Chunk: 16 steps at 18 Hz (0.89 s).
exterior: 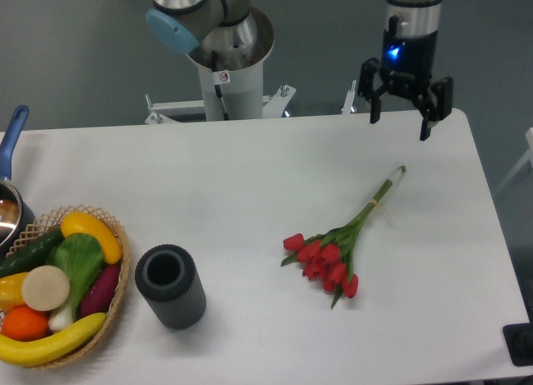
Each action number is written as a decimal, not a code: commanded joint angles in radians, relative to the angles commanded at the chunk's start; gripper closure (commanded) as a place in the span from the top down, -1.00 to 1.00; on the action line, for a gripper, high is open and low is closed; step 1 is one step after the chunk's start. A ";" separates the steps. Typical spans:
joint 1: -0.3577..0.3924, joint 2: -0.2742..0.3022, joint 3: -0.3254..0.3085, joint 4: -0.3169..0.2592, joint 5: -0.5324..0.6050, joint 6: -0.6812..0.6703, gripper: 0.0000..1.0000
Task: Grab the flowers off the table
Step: 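Move the open gripper down toward the red tulip bouquet's stems, then position the open gripper around the tulip stems just below the blooms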
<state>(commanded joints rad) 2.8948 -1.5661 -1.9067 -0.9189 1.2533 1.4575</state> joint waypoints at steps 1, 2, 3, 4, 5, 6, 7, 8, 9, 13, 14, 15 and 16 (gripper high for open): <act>-0.018 -0.009 -0.002 0.006 0.000 -0.024 1.00; -0.037 -0.023 -0.002 0.006 0.000 -0.070 1.00; -0.049 -0.043 0.000 0.017 0.000 -0.112 1.00; -0.064 -0.063 0.006 0.018 0.000 -0.136 1.00; -0.083 -0.080 0.012 0.018 0.000 -0.143 1.00; -0.094 -0.092 0.012 0.018 0.000 -0.146 1.00; -0.095 -0.100 0.009 0.018 0.002 -0.152 1.00; -0.097 -0.117 0.011 0.020 0.002 -0.166 1.00; -0.101 -0.149 0.015 0.024 0.003 -0.183 1.00; -0.144 -0.236 0.021 0.083 0.121 -0.189 1.00; -0.149 -0.253 0.028 0.086 0.142 -0.189 1.00; -0.150 -0.273 0.035 0.087 0.147 -0.183 1.00; -0.155 -0.281 0.040 0.089 0.147 -0.186 1.00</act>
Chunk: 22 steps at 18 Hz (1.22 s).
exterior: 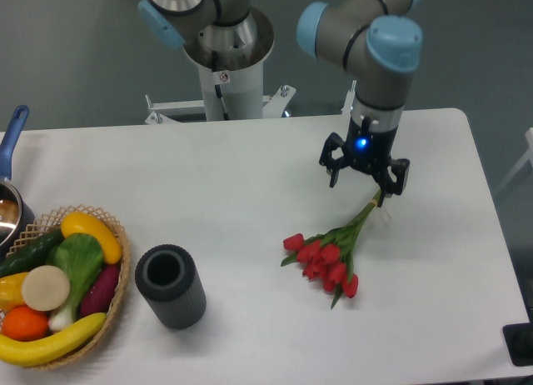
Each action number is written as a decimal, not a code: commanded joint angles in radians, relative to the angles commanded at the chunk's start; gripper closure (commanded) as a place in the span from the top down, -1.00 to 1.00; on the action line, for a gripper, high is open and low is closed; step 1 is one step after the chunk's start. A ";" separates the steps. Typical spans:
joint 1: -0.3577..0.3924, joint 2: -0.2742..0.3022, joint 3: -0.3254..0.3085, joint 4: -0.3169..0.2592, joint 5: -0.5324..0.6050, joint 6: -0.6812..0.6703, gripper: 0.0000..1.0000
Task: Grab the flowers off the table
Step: 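Position the open gripper around the tulip stems just below the blooms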
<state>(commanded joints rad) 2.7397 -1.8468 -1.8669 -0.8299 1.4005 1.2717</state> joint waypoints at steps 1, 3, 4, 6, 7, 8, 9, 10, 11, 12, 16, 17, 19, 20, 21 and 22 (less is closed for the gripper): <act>-0.006 -0.003 -0.001 -0.002 0.000 -0.002 1.00; -0.011 -0.028 -0.005 -0.002 0.000 -0.003 1.00; -0.011 -0.034 -0.008 -0.002 0.000 0.000 1.00; -0.011 -0.043 -0.011 -0.002 0.000 0.003 1.00; -0.012 -0.049 -0.011 -0.002 0.000 0.006 1.00; -0.009 -0.072 -0.008 0.002 -0.002 0.011 1.00; -0.006 -0.080 0.000 0.002 -0.002 0.012 1.00; -0.003 -0.087 0.003 0.000 0.000 0.012 1.00; -0.002 -0.088 0.003 -0.002 0.000 0.021 1.00; -0.002 -0.089 0.003 0.000 0.000 0.031 1.00; -0.002 -0.118 0.012 0.000 0.005 0.034 1.00; -0.002 -0.121 0.012 -0.002 0.005 0.034 1.00; -0.002 -0.126 0.000 0.000 0.005 0.034 1.00; -0.002 -0.130 0.002 0.000 0.005 0.034 1.00; -0.002 -0.137 0.006 0.002 0.005 0.035 1.00; -0.002 -0.141 0.009 0.000 0.006 0.037 1.00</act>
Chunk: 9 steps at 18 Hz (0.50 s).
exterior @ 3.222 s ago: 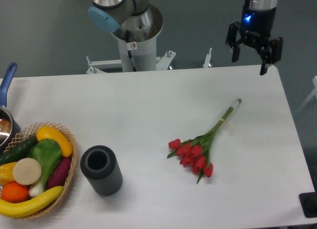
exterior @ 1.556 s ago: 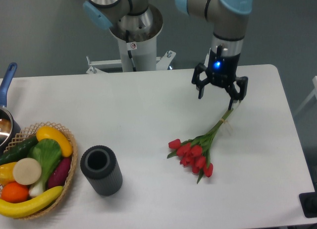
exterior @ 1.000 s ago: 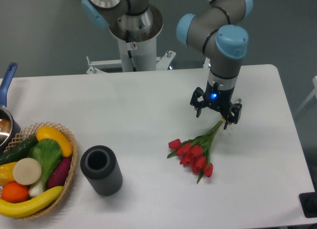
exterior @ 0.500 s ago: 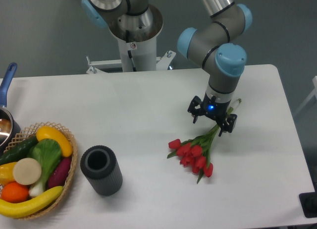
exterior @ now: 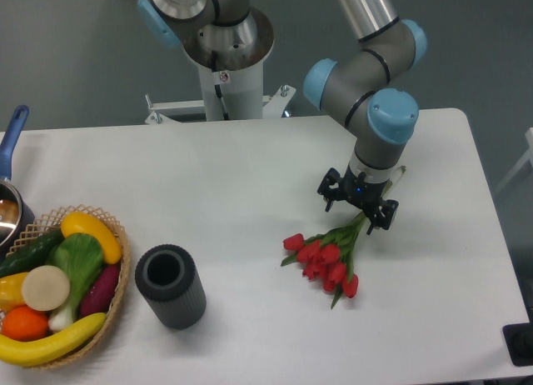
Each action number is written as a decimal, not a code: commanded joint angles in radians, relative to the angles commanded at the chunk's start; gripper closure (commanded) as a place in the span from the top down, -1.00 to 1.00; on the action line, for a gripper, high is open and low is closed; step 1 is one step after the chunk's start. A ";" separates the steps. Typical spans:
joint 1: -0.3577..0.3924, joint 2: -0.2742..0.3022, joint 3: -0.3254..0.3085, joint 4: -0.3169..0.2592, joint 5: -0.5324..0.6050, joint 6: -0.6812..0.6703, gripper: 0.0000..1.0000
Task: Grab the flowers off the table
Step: 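Position the open gripper around the tulip stems just below the blooms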
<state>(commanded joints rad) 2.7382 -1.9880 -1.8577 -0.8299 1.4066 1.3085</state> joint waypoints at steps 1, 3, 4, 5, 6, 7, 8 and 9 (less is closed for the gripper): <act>0.000 -0.002 -0.006 0.002 0.003 0.011 1.00; -0.003 -0.003 -0.017 0.003 0.011 0.029 1.00; -0.003 -0.008 -0.014 0.003 0.012 0.029 1.00; -0.003 -0.009 -0.012 0.003 0.014 0.029 1.00; -0.005 -0.011 -0.012 0.003 0.014 0.031 1.00; -0.005 -0.014 -0.014 0.003 0.018 0.031 1.00; -0.008 -0.018 -0.014 0.003 0.023 0.031 1.00; -0.009 -0.025 -0.014 0.005 0.031 0.029 1.00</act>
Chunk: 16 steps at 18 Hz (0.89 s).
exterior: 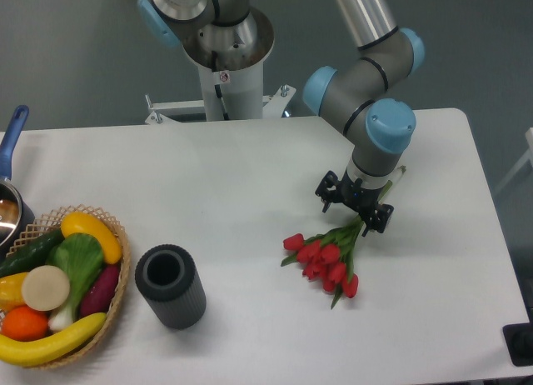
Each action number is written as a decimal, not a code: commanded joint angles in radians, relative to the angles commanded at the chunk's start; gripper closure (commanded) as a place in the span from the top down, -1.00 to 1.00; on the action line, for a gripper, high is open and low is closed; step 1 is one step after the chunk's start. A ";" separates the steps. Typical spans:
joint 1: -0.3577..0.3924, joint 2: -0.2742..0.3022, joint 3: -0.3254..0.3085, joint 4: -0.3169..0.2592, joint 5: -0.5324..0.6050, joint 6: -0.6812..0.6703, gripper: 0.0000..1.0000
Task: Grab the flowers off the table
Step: 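Position the open gripper around the tulip stems just below the blooms, then lower the gripper onto the stems and close it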
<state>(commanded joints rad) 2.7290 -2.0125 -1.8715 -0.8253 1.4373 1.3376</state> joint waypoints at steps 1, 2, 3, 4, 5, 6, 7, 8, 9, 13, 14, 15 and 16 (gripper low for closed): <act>0.000 0.001 0.002 0.000 0.006 0.000 0.99; 0.000 0.001 0.002 0.000 0.008 -0.002 0.93; 0.000 0.001 0.000 0.002 0.008 -0.003 0.86; 0.000 0.001 0.000 0.002 0.009 -0.003 0.77; 0.000 0.001 0.000 0.002 0.009 -0.008 0.61; 0.000 0.003 0.002 0.002 0.008 -0.009 0.39; 0.000 0.005 0.003 0.002 0.008 -0.011 0.29; 0.000 0.005 0.006 0.000 0.008 -0.012 0.23; 0.000 0.006 0.006 -0.002 0.008 -0.014 0.05; 0.000 0.006 0.011 0.003 0.008 -0.041 -0.40; 0.000 0.006 0.011 0.003 0.006 -0.046 -0.51; -0.002 0.008 0.011 0.003 0.006 -0.051 -0.52; 0.000 0.008 0.011 0.003 0.006 -0.049 -0.54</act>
<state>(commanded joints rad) 2.7289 -2.0049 -1.8607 -0.8222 1.4435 1.2885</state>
